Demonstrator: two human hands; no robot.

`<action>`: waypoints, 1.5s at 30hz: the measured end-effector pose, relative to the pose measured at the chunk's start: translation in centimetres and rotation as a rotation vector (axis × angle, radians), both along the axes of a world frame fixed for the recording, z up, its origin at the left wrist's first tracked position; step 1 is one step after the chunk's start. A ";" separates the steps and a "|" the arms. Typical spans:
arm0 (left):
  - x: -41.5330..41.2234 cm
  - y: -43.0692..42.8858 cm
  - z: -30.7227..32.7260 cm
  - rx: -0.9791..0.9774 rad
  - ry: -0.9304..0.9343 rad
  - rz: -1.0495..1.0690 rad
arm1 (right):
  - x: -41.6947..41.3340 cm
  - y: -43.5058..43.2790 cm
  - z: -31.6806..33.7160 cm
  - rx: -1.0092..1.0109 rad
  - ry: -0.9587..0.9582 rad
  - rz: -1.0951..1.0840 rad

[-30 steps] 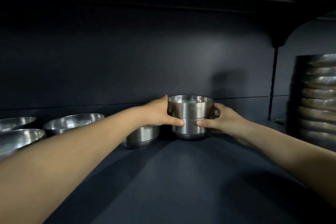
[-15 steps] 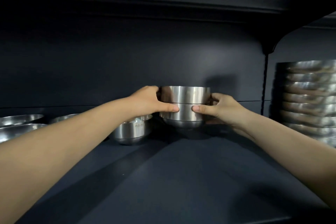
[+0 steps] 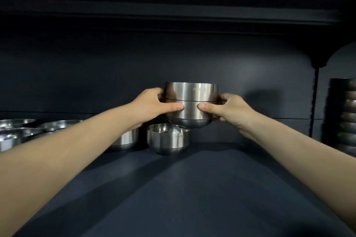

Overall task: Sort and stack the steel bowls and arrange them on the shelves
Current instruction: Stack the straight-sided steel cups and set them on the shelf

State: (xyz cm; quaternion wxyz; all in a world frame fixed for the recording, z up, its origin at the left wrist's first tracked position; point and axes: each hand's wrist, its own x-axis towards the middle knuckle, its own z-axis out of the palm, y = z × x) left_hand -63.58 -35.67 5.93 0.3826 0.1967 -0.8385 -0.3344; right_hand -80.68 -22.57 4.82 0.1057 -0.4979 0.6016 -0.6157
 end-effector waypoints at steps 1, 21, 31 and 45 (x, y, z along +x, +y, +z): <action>0.4 -0.7 0.0 0.009 -0.002 -0.002 | 0.4 -0.7 0.0 0.006 0.008 0.005; 0.8 -6.9 -3.8 0.016 -0.160 -0.016 | 2.7 -5.7 -3.9 0.176 0.030 -0.039; 0.9 -4.6 -5.3 0.260 -0.110 -0.049 | 2.4 -5.8 -5.9 0.192 -0.007 0.070; 3.8 -1.8 -3.6 0.242 -0.015 -0.027 | 4.6 -3.9 -4.0 0.177 0.038 0.025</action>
